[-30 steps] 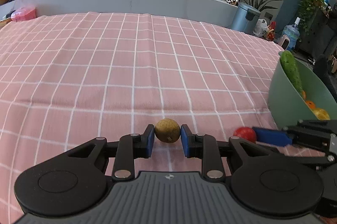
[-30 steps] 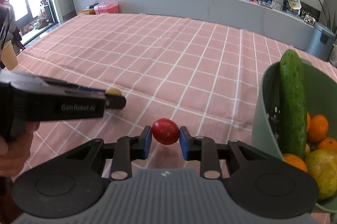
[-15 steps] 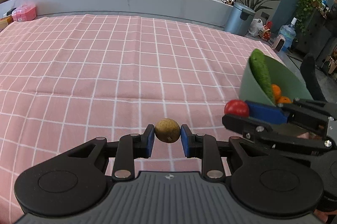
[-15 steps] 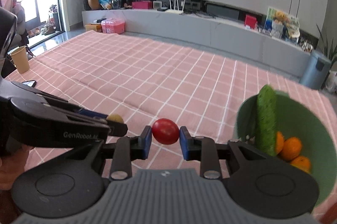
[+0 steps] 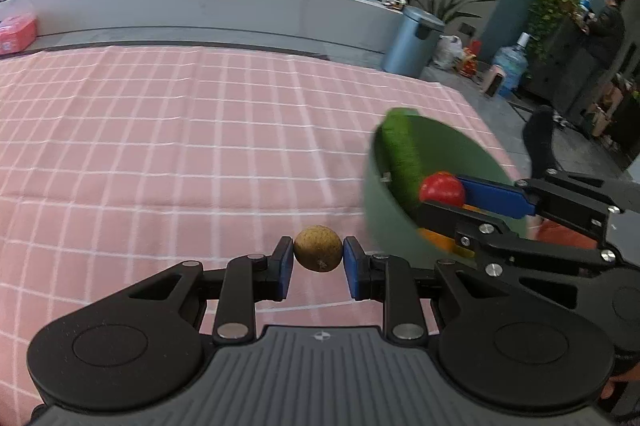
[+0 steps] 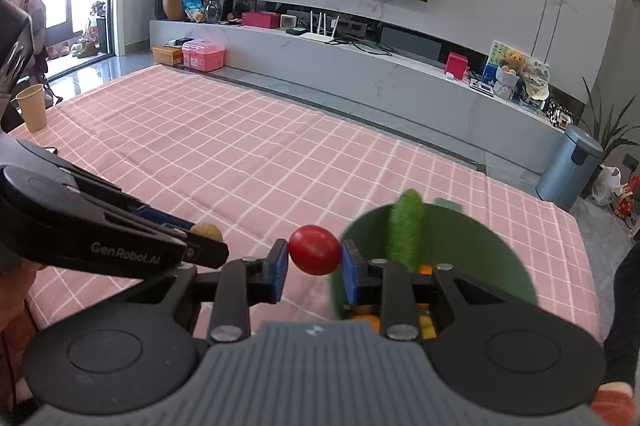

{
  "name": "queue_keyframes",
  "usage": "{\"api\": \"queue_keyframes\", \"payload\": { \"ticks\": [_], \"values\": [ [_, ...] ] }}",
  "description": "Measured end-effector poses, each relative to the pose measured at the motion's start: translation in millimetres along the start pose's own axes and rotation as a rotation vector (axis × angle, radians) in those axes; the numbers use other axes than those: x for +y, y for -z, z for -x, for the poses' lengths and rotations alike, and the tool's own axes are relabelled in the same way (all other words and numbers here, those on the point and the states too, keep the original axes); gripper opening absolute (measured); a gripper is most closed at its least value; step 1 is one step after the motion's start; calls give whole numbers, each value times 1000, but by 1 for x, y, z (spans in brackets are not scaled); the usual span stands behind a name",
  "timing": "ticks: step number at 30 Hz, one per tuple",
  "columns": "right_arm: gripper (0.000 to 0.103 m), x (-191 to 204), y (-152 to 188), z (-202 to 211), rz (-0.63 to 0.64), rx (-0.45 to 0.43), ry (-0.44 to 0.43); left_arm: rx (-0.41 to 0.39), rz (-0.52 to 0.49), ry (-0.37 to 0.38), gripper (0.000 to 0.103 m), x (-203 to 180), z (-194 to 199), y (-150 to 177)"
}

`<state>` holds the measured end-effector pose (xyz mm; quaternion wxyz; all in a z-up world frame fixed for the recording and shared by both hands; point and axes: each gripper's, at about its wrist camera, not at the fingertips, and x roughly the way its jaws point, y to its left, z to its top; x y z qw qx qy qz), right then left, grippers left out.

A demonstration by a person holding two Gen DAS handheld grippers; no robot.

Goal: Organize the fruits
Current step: 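Carry the kiwi and tomato over the green colander, then open both grippers to drop the kiwi and tomato, then lift away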

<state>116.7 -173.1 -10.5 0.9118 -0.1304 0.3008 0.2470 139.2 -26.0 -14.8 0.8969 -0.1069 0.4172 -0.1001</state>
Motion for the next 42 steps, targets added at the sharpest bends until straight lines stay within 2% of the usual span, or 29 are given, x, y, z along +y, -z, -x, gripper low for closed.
{"api": "queue_keyframes", "payload": {
  "ticks": [8,17,25,36,42],
  "values": [
    [24,-49,-3,6,11,28,7,19,-33,85,30,-36,-25,-28],
    [24,-97,10,-17,-25,127,5,96,-78,176,30,-56,-68,-41],
    [24,-109,21,-53,1,222,-33,145,-144,136,30,-64,-89,-35],
    [24,-115,24,-84,-11,276,-81,192,-244,79,30,-72,-103,-32],
    [24,-116,29,-91,-24,294,-92,188,-264,64,30,-74,-104,-31]
  ]
}}
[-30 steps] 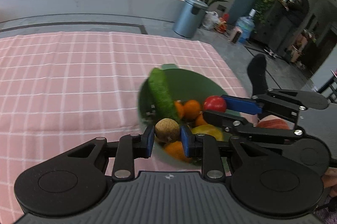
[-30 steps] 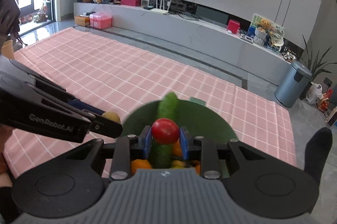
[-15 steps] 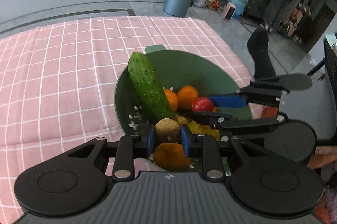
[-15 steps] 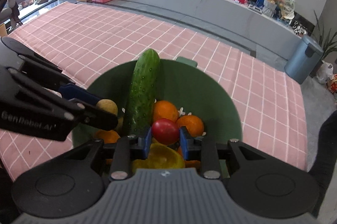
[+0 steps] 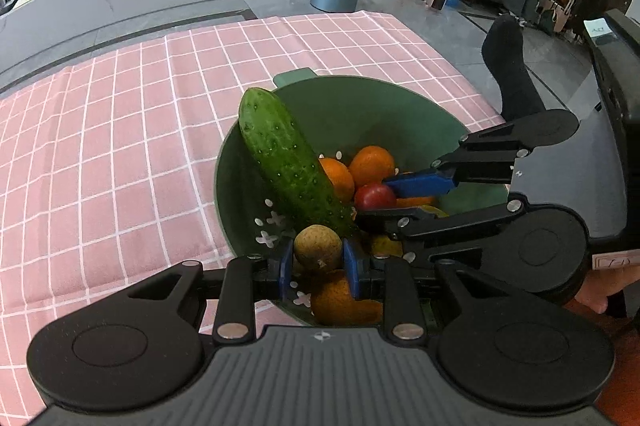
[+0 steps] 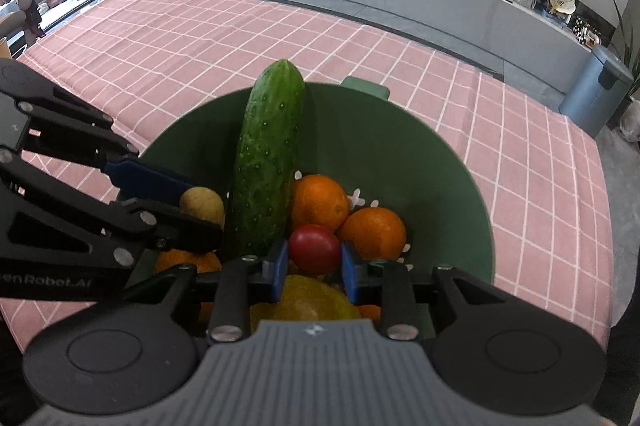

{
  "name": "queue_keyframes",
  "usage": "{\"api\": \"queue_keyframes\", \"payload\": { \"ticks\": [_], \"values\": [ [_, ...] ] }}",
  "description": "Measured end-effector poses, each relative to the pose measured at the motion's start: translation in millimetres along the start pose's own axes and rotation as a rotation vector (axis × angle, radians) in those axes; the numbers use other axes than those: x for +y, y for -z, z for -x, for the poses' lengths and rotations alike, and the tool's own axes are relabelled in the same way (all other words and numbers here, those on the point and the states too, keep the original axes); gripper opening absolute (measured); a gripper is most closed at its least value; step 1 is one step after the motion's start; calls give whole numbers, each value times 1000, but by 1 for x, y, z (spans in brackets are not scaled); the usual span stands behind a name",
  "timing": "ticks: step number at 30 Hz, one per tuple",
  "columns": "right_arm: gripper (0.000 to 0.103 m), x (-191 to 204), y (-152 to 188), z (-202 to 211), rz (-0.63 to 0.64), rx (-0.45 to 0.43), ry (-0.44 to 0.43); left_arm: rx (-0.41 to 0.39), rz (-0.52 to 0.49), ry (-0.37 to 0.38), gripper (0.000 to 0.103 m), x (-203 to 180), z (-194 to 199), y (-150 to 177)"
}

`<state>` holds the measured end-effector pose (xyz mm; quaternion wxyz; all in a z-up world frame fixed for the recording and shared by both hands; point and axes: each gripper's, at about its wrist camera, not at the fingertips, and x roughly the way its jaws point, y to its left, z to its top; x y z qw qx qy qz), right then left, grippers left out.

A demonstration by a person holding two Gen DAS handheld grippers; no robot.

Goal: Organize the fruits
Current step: 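Open both grippers to drop the kiwi and tomato, then lift away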

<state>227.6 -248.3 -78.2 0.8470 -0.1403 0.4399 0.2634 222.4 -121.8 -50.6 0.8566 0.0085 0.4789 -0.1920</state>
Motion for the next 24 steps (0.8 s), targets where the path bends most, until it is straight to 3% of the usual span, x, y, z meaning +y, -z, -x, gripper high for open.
{"api": "queue_keyframes", "payload": {
  "ticks": [8,12,17,24],
  "values": [
    [26,2,-2,3,2,13,10,-6,7,6,33,1,3,0],
    [36,5,-5,13,16,14,50,-29,-6,5,48,1,16,3],
    [47,14,-13,42,23,-28,93,-107,-21,31,58,1,55,10],
    [74,41,-27,104,-17,-195,168,-283,-74,-89,73,-2,127,31]
  ]
}}
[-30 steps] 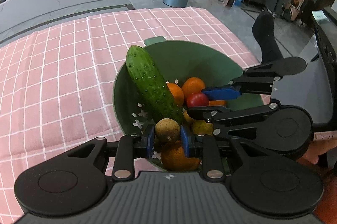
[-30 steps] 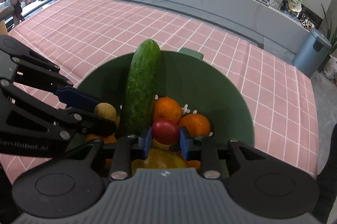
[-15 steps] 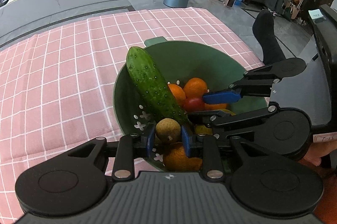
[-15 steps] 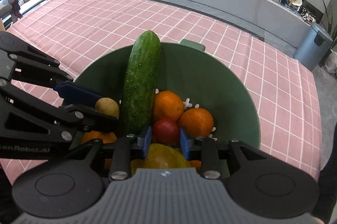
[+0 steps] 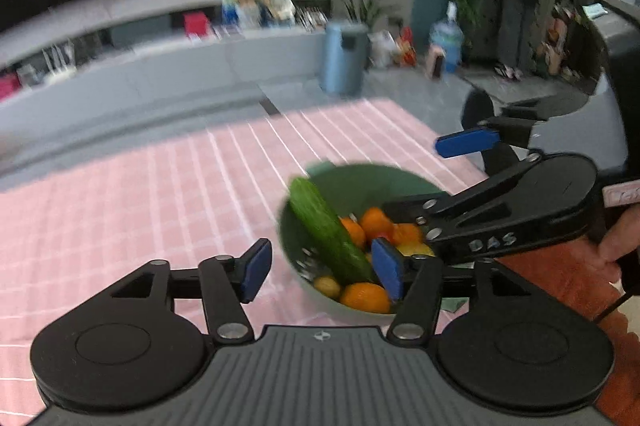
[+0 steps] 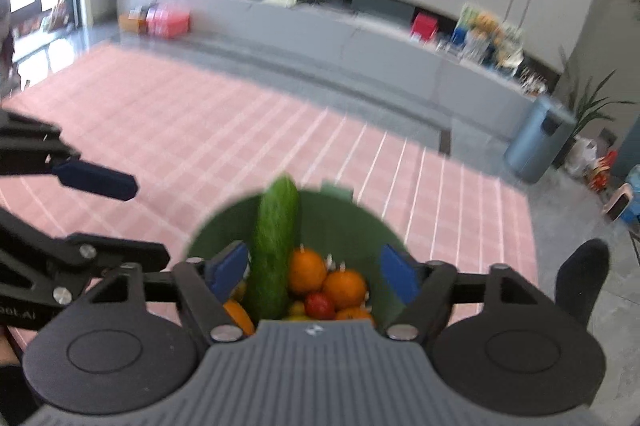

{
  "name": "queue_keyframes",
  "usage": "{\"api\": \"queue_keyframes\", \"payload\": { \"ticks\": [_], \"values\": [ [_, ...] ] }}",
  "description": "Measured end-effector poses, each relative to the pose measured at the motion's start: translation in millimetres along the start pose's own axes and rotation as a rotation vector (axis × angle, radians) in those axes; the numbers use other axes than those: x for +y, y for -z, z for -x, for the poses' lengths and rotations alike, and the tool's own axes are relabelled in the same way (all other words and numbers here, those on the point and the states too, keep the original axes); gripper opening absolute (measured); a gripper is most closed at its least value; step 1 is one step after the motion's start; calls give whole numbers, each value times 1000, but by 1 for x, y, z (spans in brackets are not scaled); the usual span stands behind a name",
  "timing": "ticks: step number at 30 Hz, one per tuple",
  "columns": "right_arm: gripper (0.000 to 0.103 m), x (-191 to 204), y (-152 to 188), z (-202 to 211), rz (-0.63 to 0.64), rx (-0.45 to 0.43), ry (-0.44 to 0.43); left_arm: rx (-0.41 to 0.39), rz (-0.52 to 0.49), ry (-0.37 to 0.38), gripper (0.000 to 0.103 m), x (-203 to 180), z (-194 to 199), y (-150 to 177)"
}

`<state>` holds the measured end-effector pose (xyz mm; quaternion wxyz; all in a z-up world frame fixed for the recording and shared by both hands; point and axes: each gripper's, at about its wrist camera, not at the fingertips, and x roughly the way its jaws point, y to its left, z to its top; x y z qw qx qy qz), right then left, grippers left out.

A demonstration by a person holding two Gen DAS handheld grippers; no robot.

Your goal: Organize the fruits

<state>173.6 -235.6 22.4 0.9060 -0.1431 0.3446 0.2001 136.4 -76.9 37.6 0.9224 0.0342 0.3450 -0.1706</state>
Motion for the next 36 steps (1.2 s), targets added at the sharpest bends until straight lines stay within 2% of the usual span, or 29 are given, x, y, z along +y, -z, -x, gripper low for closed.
{"api": "queue_keyframes", "payload": {
  "ticks": [1,3,6,8,11,14,19,24,28,31,36],
  "values": [
    [75,3,-3,10,-14,-26,7,-32,4,-25,76,1,13,1],
    [84,11,-5,31,-57,-89,32,-81,12,-76,83,3,31,4],
    [90,25,4,58,-133,-173,58,-164,13,-145,88,2,59,14],
    [92,40,14,72,-168,-220,62,-222,0,-194,91,1,75,24],
    [93,72,32,89,-194,-274,149,-291,-55,-250,93,-6,90,43],
    [98,94,52,98,-242,-304,183,-321,-76,-315,93,-11,98,62],
    [98,118,85,106,-297,-337,225,-303,-45,-374,93,-8,95,83],
    [98,133,99,95,-272,-352,200,-214,1,-420,93,0,78,98],
    [98,135,104,76,-255,-310,200,-132,43,-408,93,8,64,106],
    [98,128,108,63,-279,-266,181,-96,48,-401,93,13,58,112],
    [98,130,109,56,-264,-244,190,-39,56,-397,93,18,54,128]
  ]
}}
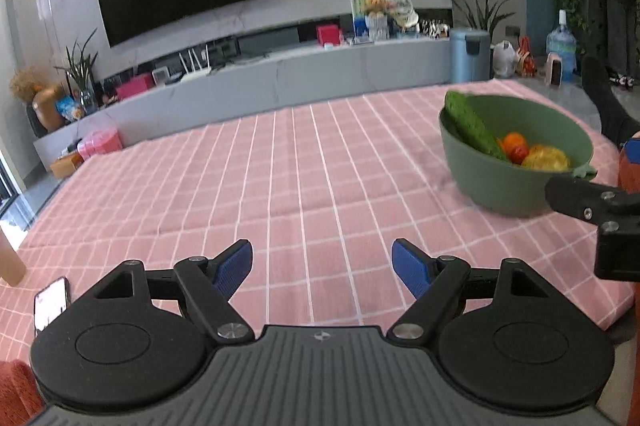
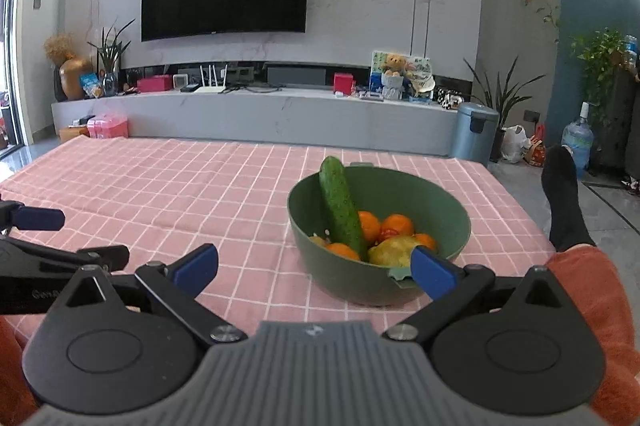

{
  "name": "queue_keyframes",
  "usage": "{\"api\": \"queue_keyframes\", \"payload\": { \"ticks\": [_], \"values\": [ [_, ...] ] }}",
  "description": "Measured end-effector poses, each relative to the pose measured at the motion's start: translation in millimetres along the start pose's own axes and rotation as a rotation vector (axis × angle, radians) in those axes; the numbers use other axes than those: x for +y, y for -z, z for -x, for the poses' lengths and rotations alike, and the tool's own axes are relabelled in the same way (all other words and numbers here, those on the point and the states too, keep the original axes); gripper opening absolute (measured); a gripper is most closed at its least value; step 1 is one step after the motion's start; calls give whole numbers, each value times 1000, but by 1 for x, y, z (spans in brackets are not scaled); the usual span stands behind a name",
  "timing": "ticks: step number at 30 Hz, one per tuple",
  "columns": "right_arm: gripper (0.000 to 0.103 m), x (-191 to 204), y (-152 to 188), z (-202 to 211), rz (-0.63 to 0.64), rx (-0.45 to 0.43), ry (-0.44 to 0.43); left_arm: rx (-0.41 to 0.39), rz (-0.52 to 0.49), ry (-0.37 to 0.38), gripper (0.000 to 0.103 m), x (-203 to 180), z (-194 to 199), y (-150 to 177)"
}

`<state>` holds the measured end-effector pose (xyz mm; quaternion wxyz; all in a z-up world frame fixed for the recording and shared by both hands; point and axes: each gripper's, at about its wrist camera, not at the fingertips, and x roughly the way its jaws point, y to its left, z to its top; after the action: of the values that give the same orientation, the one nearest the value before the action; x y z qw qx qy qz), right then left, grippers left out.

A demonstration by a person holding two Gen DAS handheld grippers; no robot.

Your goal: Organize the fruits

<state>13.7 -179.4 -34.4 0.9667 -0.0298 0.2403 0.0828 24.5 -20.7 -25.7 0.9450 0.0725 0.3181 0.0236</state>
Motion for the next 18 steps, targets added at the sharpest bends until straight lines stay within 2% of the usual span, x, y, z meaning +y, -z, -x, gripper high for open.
{"api": "queue_keyframes", "payload": {
  "ticks": [3,18],
  "values": [
    [98,2,3,-4,6,19,-4,20,17,5,93,5,-1,5],
    [98,2,6,-5,12,31,-11,21,37,0,93,14,4,2]
  ]
}}
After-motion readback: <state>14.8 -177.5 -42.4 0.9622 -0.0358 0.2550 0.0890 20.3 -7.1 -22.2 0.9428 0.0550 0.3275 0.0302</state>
